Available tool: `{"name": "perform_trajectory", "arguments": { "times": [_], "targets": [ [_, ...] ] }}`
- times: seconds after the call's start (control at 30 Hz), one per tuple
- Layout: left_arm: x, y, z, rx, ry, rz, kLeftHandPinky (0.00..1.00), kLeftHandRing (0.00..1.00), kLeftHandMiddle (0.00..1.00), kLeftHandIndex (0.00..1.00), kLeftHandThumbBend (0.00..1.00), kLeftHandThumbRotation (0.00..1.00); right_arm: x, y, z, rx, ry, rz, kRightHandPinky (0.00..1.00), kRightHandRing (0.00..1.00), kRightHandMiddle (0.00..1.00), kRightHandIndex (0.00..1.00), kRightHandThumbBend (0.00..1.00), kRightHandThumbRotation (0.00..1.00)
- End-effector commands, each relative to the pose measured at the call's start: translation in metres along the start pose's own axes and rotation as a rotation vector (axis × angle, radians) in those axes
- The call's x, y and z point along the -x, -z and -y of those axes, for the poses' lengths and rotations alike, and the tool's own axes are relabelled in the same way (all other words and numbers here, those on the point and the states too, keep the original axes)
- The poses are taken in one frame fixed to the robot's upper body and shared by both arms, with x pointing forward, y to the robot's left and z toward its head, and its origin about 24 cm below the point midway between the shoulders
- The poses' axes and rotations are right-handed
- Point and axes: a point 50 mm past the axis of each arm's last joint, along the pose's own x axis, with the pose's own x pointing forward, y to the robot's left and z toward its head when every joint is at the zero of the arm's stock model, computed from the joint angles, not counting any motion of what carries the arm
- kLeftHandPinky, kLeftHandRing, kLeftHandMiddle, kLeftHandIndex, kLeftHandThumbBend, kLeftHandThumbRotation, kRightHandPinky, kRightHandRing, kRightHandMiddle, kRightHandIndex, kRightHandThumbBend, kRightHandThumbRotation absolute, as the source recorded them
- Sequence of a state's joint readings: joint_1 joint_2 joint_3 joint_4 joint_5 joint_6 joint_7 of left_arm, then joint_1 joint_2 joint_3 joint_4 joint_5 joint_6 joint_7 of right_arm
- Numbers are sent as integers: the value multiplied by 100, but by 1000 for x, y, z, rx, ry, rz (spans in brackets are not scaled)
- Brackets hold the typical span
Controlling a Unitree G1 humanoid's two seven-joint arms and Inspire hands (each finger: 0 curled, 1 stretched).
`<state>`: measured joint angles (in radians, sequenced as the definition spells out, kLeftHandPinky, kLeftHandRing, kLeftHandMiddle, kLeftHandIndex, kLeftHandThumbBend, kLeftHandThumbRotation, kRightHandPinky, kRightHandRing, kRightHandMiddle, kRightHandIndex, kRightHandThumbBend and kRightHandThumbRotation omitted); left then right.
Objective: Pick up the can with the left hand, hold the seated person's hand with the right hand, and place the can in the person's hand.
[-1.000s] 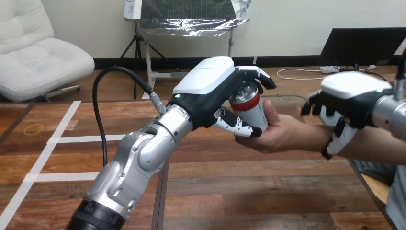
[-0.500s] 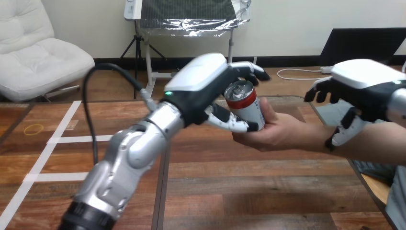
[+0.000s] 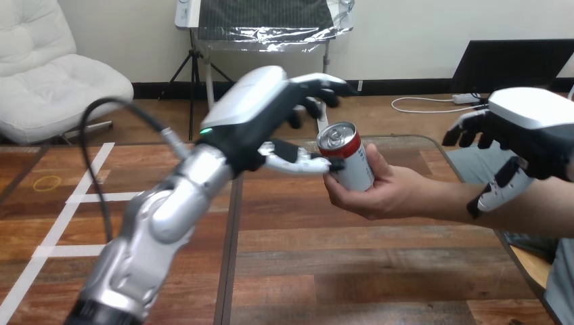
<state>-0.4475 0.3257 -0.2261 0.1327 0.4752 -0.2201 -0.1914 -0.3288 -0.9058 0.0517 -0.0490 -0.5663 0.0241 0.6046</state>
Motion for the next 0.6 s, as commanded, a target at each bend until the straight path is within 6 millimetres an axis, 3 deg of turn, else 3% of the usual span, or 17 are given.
{"name": "perform_trajectory", "arguments": {
  "times": [0.0, 0.57],
  "targets": [
    [10, 0, -18, 12, -105, 33, 59, 71, 76, 78, 64, 23, 15, -6, 21, -21, 114, 34, 67, 75, 78, 77, 74, 0],
    [37, 9, -16, 344, -336, 45, 67, 75, 77, 76, 65, 15, 39, -21, 5, -236, 381, 179, 61, 71, 75, 72, 71, 0]
  ]
}}
